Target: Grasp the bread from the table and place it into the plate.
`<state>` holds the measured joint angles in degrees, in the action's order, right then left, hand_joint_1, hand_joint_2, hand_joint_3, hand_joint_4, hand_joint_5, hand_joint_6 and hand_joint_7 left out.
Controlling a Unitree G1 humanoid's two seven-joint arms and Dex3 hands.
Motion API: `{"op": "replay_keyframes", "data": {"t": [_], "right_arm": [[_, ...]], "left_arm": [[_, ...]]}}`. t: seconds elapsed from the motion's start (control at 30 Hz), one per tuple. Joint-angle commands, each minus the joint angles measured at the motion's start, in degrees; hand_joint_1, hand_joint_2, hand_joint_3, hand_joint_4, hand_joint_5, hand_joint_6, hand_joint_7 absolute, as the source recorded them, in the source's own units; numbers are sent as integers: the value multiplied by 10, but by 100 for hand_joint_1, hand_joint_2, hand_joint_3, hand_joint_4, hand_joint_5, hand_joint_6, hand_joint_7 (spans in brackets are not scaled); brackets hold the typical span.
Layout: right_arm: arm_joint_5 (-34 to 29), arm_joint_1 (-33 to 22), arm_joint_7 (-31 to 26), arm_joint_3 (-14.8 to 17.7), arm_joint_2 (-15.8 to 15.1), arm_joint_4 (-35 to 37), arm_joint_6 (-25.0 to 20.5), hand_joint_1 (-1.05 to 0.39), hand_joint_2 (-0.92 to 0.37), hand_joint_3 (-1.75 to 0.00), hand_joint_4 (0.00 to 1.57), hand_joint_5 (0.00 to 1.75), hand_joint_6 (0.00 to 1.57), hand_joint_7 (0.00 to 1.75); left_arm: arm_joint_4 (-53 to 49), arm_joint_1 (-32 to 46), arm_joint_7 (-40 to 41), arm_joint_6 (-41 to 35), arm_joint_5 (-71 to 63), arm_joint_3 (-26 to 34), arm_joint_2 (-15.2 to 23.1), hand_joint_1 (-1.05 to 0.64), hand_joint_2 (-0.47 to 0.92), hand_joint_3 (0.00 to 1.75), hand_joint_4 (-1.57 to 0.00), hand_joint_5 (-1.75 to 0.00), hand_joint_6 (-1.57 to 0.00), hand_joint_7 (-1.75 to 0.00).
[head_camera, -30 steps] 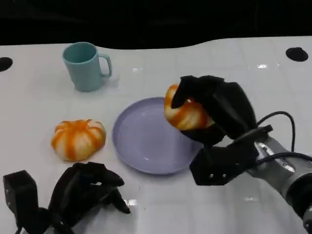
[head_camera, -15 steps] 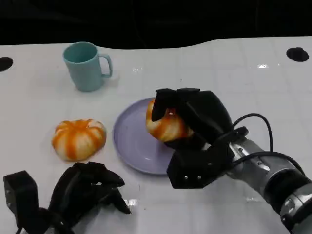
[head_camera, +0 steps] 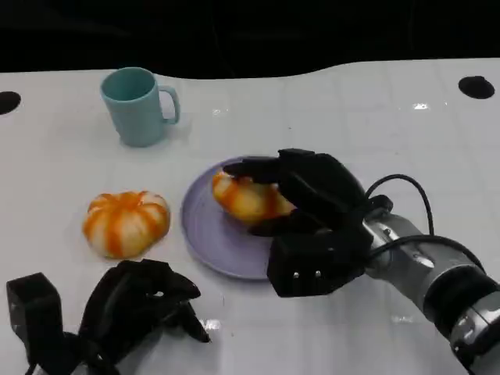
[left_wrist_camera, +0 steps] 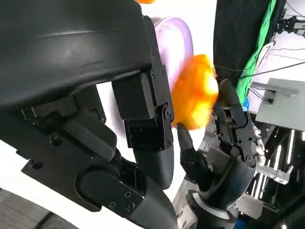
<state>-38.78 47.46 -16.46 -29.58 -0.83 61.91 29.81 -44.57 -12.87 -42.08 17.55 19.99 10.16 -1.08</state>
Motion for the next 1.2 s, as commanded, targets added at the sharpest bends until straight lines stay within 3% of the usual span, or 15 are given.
{"op": "replay_keyframes", "data": {"t": [0.03,0.2,0.4,0.67,0.8,0.9,0.97,1.0,1.07,1.13,1.2], "right_arm": [[24,-4,44,13,-11,-26,-20,-76,-92,-21,1,22,16,0],[32,-20,83,16,-26,-70,-32,-83,-92,-24,0,15,11,0],[44,-60,112,27,-46,-141,-36,-80,-92,-22,3,19,13,1],[45,-119,50,44,-70,-194,10,-49,-90,-2,18,34,32,7],[30,-141,-17,52,-84,-204,55,-31,-88,0,33,52,53,15],[11,-153,-59,53,-98,-214,73,-23,-88,-1,38,86,66,28],[3,-163,-82,54,-109,-223,85,-19,-87,-3,43,99,68,45],[1,-168,-90,55,-112,-227,89,-16,-83,-13,48,105,67,60],[3,-182,-105,62,-122,-238,107,-10,-49,-80,59,117,66,85],[1,-195,-116,67,-134,-250,119,-5,-38,-104,69,126,70,95],[-3,-206,-129,73,-144,-260,134,-4,-37,-109,73,135,73,101]], "left_arm": [[2,1,5,0,0,2,5,-105,72,0,-157,-60,-157,-21],[0,1,4,5,-1,2,5,-105,72,0,-157,-60,-157,-20],[2,2,4,1,1,2,5,-105,72,0,-157,-59,-157,-20],[0,0,5,0,1,3,5,-105,72,0,-157,-59,-157,-20],[-2,0,0,1,4,4,4,-105,72,0,-157,-59,-157,-20],[-2,-1,4,4,0,2,4,-105,72,0,-157,-59,-157,-20],[-2,-1,6,4,-2,1,4,-105,72,0,-157,-60,-157,-20],[-2,-1,5,4,-2,1,4,-105,72,0,-157,-60,-157,-20],[-3,-2,3,4,-1,1,5,-105,72,0,-157,-60,-157,-21],[-4,-3,2,2,0,2,5,-105,72,0,-157,-60,-157,-20],[-4,-3,2,-2,1,2,5,-105,72,0,-157,-60,-157,-20]]}}
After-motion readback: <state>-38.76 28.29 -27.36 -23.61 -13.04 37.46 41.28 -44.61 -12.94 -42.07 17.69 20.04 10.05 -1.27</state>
